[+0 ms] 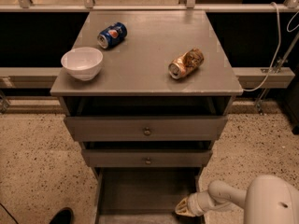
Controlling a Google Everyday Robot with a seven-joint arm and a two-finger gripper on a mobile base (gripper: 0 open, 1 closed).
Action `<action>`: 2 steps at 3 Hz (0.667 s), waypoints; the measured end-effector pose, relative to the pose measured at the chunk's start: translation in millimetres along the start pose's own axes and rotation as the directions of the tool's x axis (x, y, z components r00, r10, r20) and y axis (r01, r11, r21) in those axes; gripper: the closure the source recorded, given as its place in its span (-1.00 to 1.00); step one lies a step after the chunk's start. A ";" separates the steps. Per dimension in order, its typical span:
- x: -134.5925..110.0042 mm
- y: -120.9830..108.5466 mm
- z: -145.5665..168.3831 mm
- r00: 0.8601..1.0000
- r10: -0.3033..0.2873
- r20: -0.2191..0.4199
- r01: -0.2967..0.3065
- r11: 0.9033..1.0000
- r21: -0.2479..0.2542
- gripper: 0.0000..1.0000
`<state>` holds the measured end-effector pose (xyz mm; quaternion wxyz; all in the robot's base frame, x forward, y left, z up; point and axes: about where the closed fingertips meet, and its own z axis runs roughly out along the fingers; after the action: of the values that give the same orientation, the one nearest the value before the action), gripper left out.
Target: Open bottom drawer
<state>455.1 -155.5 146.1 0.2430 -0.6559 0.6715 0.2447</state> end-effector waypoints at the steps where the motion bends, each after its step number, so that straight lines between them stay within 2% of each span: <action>1: -0.5 15.0 3.6 1.000 0.012 -0.002 -0.013 0.998 -0.058 1.00; 2: -10.2 43.3 0.1 1.000 0.010 -0.001 -0.010 0.990 -0.141 1.00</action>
Offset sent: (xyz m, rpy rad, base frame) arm -0.0801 0.0132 0.0227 0.0045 0.1934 0.1575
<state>412.0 -146.7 153.1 0.1947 -0.6682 0.6557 0.2927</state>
